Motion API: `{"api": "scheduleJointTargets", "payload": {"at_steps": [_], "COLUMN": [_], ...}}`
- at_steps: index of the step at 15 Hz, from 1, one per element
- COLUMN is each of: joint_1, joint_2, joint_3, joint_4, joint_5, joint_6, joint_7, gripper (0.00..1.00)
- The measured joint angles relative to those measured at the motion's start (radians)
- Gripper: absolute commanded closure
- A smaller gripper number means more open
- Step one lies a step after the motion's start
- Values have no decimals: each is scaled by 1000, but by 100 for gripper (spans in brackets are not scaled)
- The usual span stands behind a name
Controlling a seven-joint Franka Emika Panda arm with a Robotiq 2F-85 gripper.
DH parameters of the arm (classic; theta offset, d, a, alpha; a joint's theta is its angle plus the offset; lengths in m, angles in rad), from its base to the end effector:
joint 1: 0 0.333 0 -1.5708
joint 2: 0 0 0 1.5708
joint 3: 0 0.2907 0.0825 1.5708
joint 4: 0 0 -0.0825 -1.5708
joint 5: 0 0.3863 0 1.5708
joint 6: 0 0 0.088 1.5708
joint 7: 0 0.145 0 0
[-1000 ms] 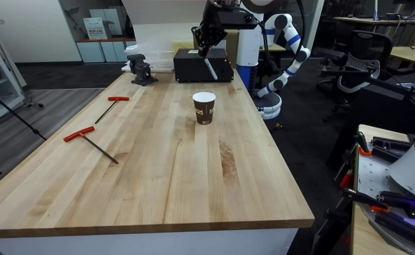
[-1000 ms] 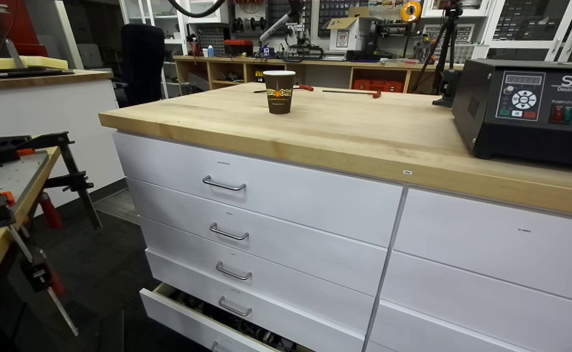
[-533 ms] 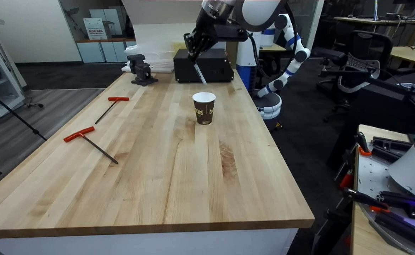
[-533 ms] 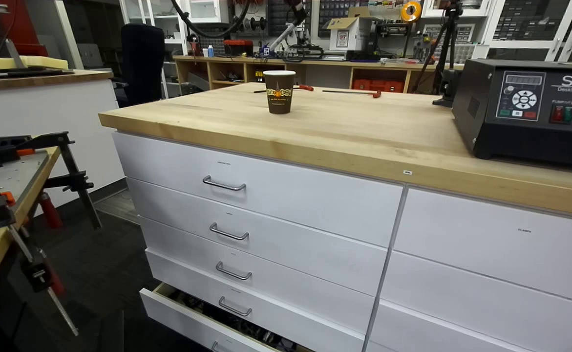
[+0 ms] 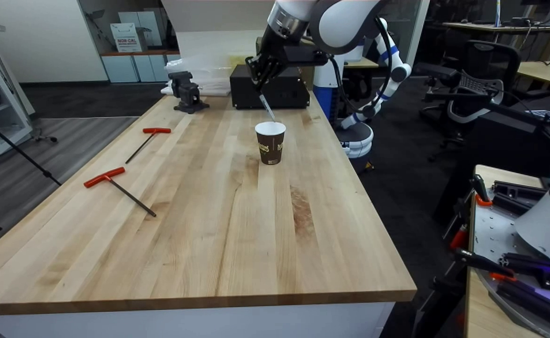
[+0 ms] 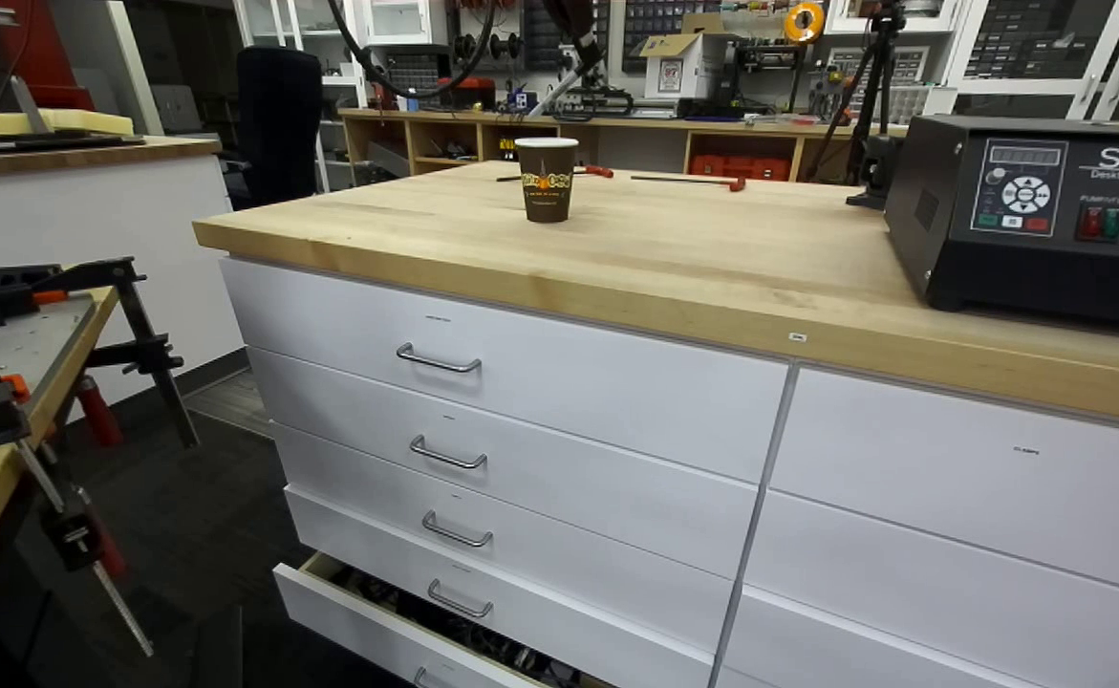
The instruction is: Put the marker in the cup
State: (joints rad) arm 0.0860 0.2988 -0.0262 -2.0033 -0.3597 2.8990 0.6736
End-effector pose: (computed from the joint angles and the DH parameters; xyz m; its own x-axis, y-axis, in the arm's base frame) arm 0.6569 0.0578 0.3170 0.7782 -0.2655 0.5691 -0.2481 -0.9625 -0.1098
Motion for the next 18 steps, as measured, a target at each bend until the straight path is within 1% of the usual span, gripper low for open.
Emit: {"api": "scheduleJointTargets", "payload": {"at_steps": [9, 18], "joint_1": [3, 9], "joint_2": [9, 35], "joint_3": [-34, -27], "joint_4": [0, 24], "joint_5": [-14, -14], "joint_6": [0, 0], "joint_7": [0, 0], "gripper": [96, 96]}}
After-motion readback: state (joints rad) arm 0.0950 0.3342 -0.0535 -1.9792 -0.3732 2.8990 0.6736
